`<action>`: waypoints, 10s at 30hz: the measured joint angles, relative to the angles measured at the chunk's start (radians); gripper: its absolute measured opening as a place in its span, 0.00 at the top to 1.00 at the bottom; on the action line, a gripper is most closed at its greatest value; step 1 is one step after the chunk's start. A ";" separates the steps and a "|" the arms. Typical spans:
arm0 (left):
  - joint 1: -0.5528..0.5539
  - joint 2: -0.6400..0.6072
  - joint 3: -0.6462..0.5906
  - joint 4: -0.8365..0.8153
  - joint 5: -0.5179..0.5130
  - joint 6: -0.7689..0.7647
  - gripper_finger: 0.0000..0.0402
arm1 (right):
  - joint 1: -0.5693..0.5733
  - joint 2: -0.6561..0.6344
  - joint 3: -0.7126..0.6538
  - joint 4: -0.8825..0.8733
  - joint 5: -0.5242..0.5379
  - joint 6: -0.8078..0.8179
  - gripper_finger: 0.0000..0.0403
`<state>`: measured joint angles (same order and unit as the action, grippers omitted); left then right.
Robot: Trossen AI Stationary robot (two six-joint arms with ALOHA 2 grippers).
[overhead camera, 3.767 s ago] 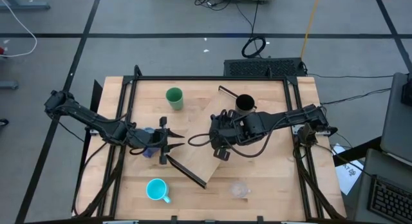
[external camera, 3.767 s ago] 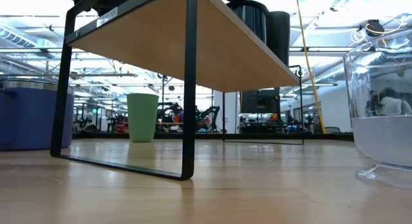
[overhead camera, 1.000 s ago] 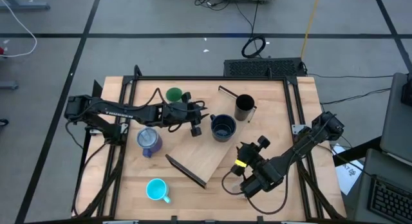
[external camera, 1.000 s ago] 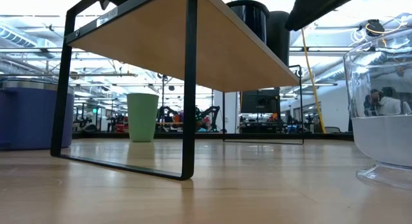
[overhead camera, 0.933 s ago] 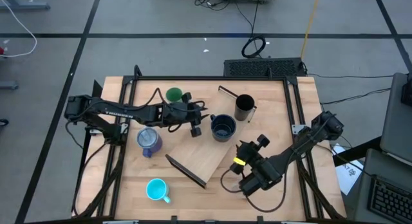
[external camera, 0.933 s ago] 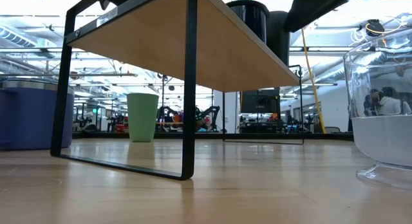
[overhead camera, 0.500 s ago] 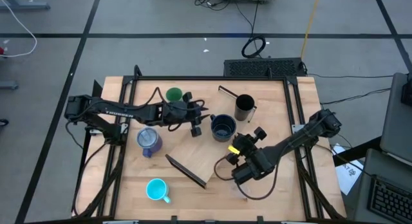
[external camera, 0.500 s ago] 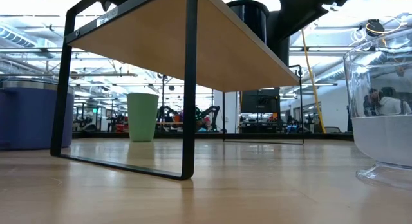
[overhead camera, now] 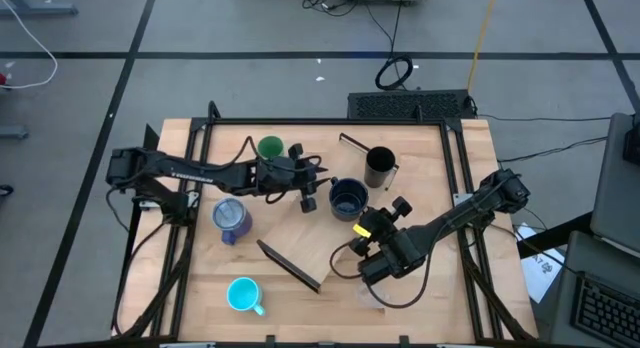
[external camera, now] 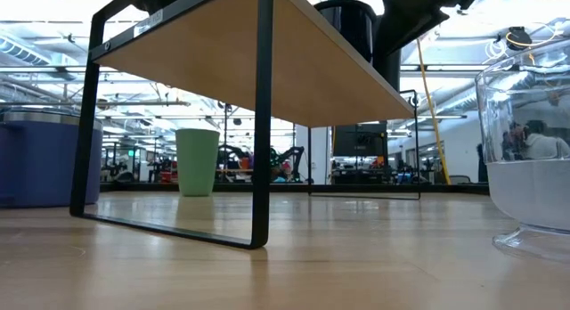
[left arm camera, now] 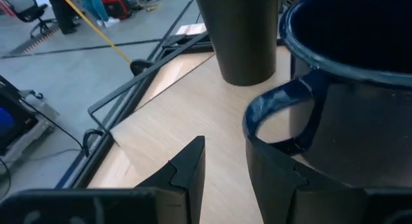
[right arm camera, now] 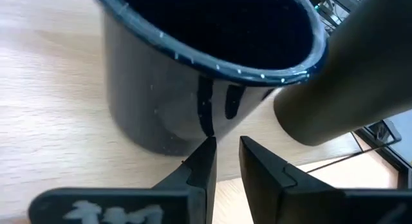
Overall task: Stack small to large cups/mugs on shelf
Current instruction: Put the dark blue cup on the shelf, then put the transparent cup on the shelf
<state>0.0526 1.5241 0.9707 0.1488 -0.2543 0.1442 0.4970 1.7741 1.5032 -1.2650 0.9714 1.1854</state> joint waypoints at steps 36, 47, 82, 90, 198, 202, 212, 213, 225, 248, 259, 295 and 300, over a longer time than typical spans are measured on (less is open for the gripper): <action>-0.147 -0.230 0.002 -0.208 0.006 -0.042 0.71 | 0.183 -0.121 0.000 0.203 -0.113 -0.124 0.86; -0.337 -0.349 -0.001 -0.483 -0.199 -0.186 0.71 | 0.237 -0.117 -0.102 0.545 -0.109 -0.235 0.86; -0.829 -0.506 -0.001 -0.934 -0.271 -0.582 0.71 | 0.291 -0.145 -0.220 0.816 -0.109 -0.285 0.86; -0.985 -0.502 -0.022 -0.969 -0.329 -0.766 0.71 | 0.299 -0.146 -0.220 0.874 -0.109 -0.314 0.86; -0.167 -0.350 0.035 -0.366 0.232 0.107 0.71 | 0.271 -0.170 -0.219 0.767 -0.014 -0.268 0.86; -0.280 -0.379 0.034 -0.439 0.119 0.048 0.71 | 0.277 -0.175 -0.219 0.997 -0.066 -0.471 0.86; -0.545 -0.381 -0.004 -0.469 -0.219 -0.105 0.71 | 0.266 -0.234 -0.205 1.190 -0.083 -0.671 0.86; -0.565 -0.380 -0.006 -0.469 -0.247 -0.113 0.71 | 0.263 -0.238 -0.200 1.191 -0.082 -0.681 0.86; -0.713 -0.381 -0.018 -0.468 -0.382 -0.148 0.71 | 0.315 -0.242 -0.195 1.116 -0.113 -0.608 0.86; -0.768 -0.380 -0.031 -0.463 -0.468 -0.176 0.71 | 0.299 -0.243 -0.195 1.020 -0.156 -0.594 0.86; -0.752 -0.379 -0.098 -0.338 -0.463 -0.098 0.71 | 0.268 -0.243 -0.195 1.005 -0.160 -0.571 0.86; -0.736 -0.381 -0.135 -0.427 -0.480 -0.131 0.71 | 0.262 -0.242 -0.058 0.705 -0.329 -0.165 0.86; -0.719 -0.403 -0.134 -0.441 -0.480 -0.140 0.71 | 0.263 -0.239 -0.058 0.652 -0.413 -0.063 0.86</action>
<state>-0.6669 1.1212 0.8368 -0.2923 -0.7341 0.0047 0.7601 1.5354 1.4448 -0.6130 0.5582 1.1222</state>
